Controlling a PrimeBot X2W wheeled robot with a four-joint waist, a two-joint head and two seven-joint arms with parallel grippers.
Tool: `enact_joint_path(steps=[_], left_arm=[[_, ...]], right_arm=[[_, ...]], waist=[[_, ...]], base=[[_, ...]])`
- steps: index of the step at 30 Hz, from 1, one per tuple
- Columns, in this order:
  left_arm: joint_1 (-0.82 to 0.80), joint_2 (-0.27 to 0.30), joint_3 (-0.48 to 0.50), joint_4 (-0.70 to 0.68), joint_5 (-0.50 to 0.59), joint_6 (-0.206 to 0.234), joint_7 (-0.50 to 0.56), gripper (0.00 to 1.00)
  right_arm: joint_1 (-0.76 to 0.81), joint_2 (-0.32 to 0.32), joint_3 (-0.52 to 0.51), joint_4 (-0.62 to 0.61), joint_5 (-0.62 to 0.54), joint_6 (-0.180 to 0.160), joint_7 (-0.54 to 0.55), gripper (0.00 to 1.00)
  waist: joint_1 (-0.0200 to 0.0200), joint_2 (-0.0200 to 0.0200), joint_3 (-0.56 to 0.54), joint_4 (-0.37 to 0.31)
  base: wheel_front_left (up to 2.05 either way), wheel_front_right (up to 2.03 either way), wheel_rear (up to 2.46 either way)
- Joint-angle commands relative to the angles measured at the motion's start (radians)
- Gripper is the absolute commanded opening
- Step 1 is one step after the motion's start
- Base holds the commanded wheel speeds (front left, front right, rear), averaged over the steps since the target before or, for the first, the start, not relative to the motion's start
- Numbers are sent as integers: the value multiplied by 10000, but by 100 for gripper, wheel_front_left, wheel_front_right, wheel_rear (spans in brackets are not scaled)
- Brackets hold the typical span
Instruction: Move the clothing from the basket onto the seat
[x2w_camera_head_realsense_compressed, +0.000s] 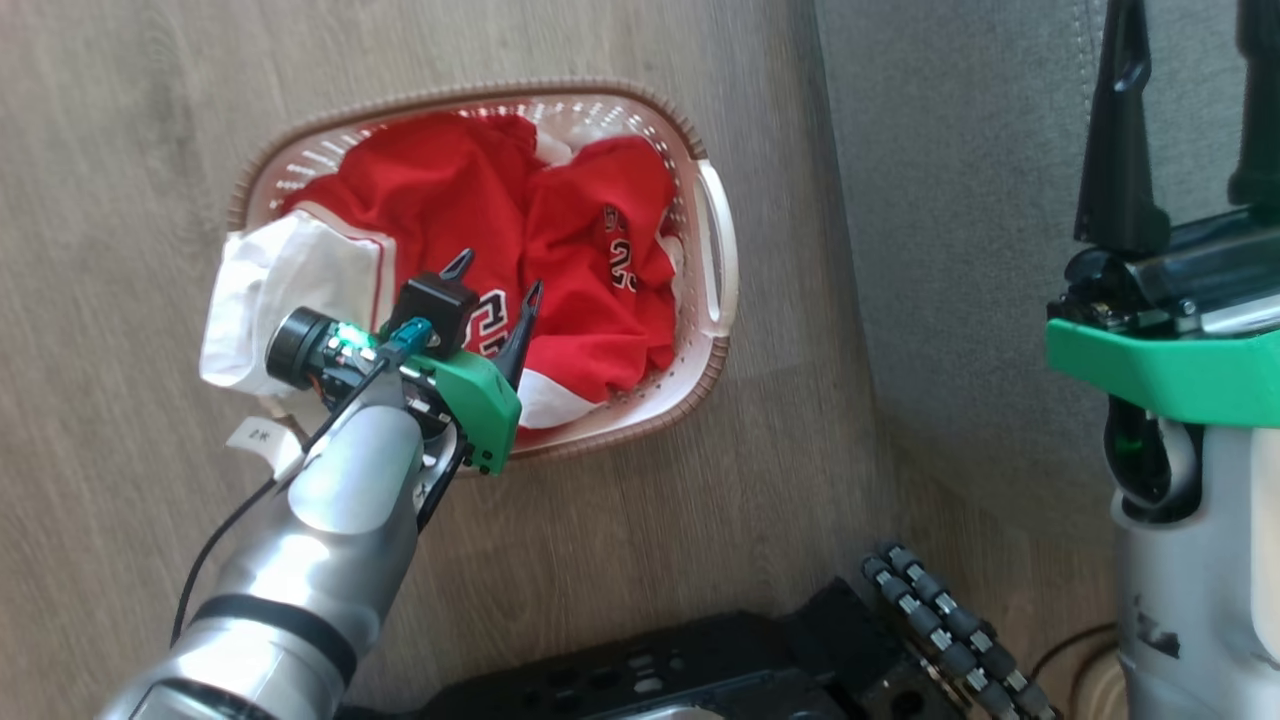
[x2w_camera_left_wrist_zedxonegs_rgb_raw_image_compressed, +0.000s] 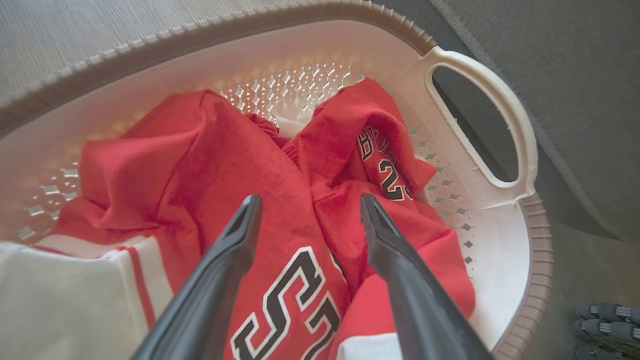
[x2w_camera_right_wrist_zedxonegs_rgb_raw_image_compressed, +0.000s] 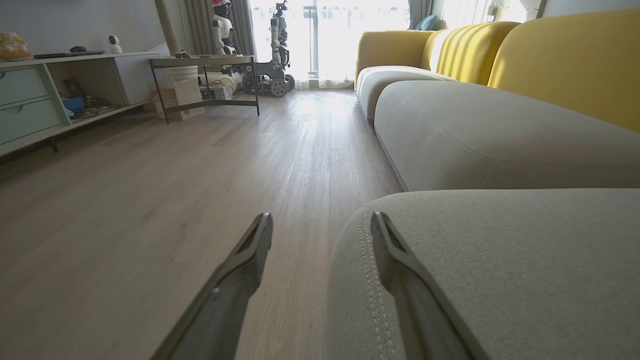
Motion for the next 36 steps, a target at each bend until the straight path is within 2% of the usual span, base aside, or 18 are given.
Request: enact_joint_path(steps=[1,10,25,28,29,36], left_arm=[[49,117,18,12,-85,108,6,100],[-629,117,-194,1202,-440,762,5,100],[-1269,116,-563,1682,-632,1076,275,98],[-1300,116,-616,1718,-748,1186,426,19],[-1303,116,-635,1727,-782,1205,442,0],[-1069,116,-765,1676,-1083,1144,251,0]], right_arm=[[77,9,191,-411,98,-4,-63,100],[-45,9,111,-676,245,-4,-63,100],[-165,9,339,-1082,283,-4,-63,100],[-171,9,388,-1093,305,-4,-63,100],[-178,9,397,-1092,308,-4,-63,100],[-212,9,460,-912,274,-4,-63,100]], waist=[[-1,1,219,-129],[-1,1,832,-330],[-1,1,1333,-467],[-1,1,1354,-494],[-1,1,1351,-498],[-1,1,955,-385]], base=[[0,0,0],[0,0,0],[0,0,0],[0,0,0],[0,0,0],[0,0,0]])
